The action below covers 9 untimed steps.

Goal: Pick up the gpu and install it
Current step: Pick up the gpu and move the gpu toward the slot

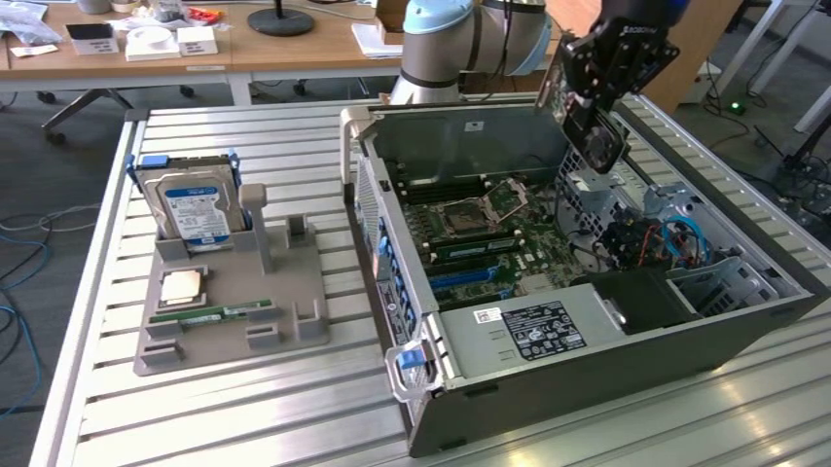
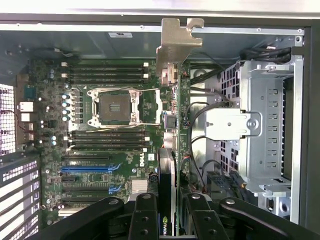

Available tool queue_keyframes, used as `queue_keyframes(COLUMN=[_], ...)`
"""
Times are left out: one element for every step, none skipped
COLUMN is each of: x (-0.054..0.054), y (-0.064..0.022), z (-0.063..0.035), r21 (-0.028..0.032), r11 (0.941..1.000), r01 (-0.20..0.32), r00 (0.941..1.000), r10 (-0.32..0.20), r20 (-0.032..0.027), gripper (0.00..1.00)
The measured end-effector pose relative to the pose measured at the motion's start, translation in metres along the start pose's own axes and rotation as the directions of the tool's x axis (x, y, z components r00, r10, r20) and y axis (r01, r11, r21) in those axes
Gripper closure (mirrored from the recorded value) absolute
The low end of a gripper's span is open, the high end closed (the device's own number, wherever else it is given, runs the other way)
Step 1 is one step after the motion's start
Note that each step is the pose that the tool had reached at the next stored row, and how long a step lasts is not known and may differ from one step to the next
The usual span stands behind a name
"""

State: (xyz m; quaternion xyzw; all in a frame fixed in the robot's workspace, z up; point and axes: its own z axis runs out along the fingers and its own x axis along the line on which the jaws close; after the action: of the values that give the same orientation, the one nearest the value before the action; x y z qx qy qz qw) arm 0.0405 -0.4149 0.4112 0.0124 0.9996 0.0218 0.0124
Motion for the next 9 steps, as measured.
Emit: queue_keyframes(x=[0.0, 0.0, 0.0, 0.0001, 0.0001, 0.0001, 0.0001, 0.0002, 0.0002], y=[0.0, -0.0001, -0.0001, -0.0001, -0.0002, -0.0002, -0.0003, -0.0004, -0.0004], z=[0.0005, 0.0012, 0.002, 0.003, 0.0041, 0.0052, 0.0063, 0.0076, 0.0089], r21=[0.0, -0.0001, 0.0, 0.0, 0.0, -0.0001, 0.0, 0.0, 0.0], r11=[1.0, 1.0, 1.0, 1.0, 1.0, 1.0, 1.0, 1.0, 1.0], r01=[0.0, 0.0, 0.0, 0.0, 0.0, 0.0, 0.0, 0.0, 0.0], r00=[1.0, 1.0, 1.0, 1.0, 1.0, 1.0, 1.0, 1.0, 1.0], r10=[0.0, 0.0, 0.0, 0.0, 0.0, 0.0, 0.0, 0.0, 0.0], r20=[0.0, 0.0, 0.0, 0.0, 0.0, 0.0, 0.0, 0.0, 0.0], gripper=[0.74, 0.74, 0.74, 0.74, 0.74, 0.74, 0.74, 0.74, 0.74])
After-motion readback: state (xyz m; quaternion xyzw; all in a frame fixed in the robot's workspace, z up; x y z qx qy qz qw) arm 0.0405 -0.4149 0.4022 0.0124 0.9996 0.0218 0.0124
